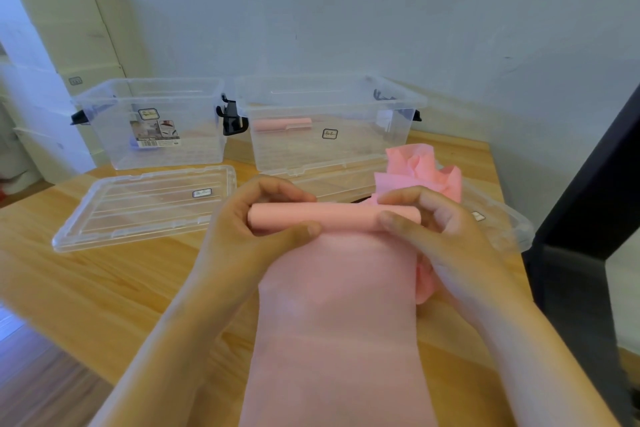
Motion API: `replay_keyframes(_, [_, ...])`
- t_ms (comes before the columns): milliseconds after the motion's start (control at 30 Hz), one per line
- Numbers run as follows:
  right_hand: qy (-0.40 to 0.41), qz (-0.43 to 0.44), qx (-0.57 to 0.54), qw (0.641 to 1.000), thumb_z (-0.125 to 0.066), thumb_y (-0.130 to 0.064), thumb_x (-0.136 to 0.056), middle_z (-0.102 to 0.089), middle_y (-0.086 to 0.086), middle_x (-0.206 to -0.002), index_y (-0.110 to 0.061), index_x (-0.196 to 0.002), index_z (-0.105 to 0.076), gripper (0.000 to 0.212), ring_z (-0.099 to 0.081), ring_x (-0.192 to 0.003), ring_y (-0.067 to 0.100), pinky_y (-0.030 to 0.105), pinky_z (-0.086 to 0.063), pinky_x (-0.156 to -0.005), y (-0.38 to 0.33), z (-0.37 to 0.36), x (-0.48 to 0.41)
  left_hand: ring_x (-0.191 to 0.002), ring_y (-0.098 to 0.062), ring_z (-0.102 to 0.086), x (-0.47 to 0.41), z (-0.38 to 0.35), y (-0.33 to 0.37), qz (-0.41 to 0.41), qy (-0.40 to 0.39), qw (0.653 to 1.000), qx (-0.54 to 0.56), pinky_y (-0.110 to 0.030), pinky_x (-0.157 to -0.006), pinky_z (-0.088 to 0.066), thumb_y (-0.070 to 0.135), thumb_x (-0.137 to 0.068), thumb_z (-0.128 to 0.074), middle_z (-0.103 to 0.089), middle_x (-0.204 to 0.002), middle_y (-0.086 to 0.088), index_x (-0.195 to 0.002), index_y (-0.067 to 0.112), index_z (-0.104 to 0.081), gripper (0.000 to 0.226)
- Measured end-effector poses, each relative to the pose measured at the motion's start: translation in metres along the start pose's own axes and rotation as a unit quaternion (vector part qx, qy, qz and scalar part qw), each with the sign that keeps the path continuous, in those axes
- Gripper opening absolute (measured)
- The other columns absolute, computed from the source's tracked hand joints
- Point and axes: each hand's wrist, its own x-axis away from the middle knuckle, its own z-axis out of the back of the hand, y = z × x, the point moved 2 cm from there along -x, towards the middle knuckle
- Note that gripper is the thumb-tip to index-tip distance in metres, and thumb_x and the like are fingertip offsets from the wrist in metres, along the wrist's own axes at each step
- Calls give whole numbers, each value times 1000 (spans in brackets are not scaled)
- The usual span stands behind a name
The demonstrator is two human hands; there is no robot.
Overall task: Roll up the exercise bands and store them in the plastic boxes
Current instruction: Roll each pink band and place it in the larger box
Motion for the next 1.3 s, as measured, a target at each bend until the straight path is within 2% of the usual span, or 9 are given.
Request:
replay_keyframes(100, [3, 2, -4, 1000, -73, -22, -66, -66, -12, -68, -17, -85, -69, 20, -58, -61, 0, 11, -43, -49, 0, 0, -1, -88, -11, -66, 0, 0, -1, 3, 4, 1000, -3, -21, -72, -53, 31, -50, -83, -72, -94, 3, -80, 32, -69, 33])
replay_keyframes(233, [-9, 34, -34, 999, -74, -9, -63, -72, 6, -95, -19, -79, -68, 20, -64, -79, 8, 17, -53, -67, -2, 1, -2, -84, -17, -63, 0, -2, -4, 52, 3, 999, 8, -30, -72, -50, 41, -53, -81, -68, -100, -5, -86, 30, -69, 37])
replay_keyframes(367, [-24, 44, -37, 998, -72, 7, -69, -71, 8, -105, -21, -75, -67, 29, -64, -88, 12, 20, -52, -73, 0, 2, -3, -77, -14, -61, 0, -3, -4, 69, 11, 998, 8, -30, -67, -46, 44, -56, -79, -68, -93, 3, -85, 30, -69, 34])
replay_keyframes(500, [-29, 23, -27, 999, -71, 1, -73, -72, 6, -100, -16, -89, -67, 24, -63, -83, 8, 14, -49, -67, 1, 1, -2, -83, -14, -65, 0, -1, -3, 44, 18, 999, -2, -32, -72, -50, 39, -55, -80, -72, -95, 4, -83, 33, -68, 31])
replay_keyframes(667, [-6, -16, -5, 1000, -72, -21, -65, -65, -14, -65, -17, -87, -68, 23, -56, -59, 0, 10, -40, -48, -1, -1, 0, -96, -12, -65, 1, 0, 0, -9, 11, 1000, 4, -30, -82, -51, 30, -54, -81, -71, -97, 5, -81, 33, -67, 30])
replay_keyframes(833, [6, 20, -26, 999, -74, -9, -67, -68, -8, -75, -15, -83, -68, 19, -61, -65, 2, 12, -47, -55, -4, 0, 0, -85, -16, -64, 1, -1, -4, 43, 3, 999, 18, -28, -73, -52, 28, -56, -85, -68, -94, 1, -86, 32, -68, 35])
replay_keyframes(933, [-1, 34, -39, 999, -73, 2, -69, -73, 5, -94, -15, -80, -67, 22, -64, -77, 7, 16, -52, -65, -4, 1, 0, -75, -15, -64, 1, -4, -4, 61, 13, 998, 15, -24, -62, -52, 29, -63, -77, -69, -87, 4, -81, 34, -69, 20])
replay_keyframes(1033, [-13, 43, -48, 998, -72, 6, -68, -72, 6, -102, -17, -79, -65, 26, -65, -86, 10, 18, -53, -70, -3, 0, -1, -76, -13, -63, 1, -2, -2, 44, 12, 999, 2, -25, -65, -50, 31, -60, -82, -68, -88, 4, -81, 33, -68, 26])
replay_keyframes(1300, [-20, -3, -39, 999, -72, -21, -63, -67, -8, -75, -20, -87, -68, 25, -60, -67, 5, 14, -47, -55, -2, 1, 0, -85, -8, -63, 1, -2, 1, -18, 15, 999, -41, -22, -71, -52, 15, -59, -80, -70, -93, 9, -79, 32, -69, 29])
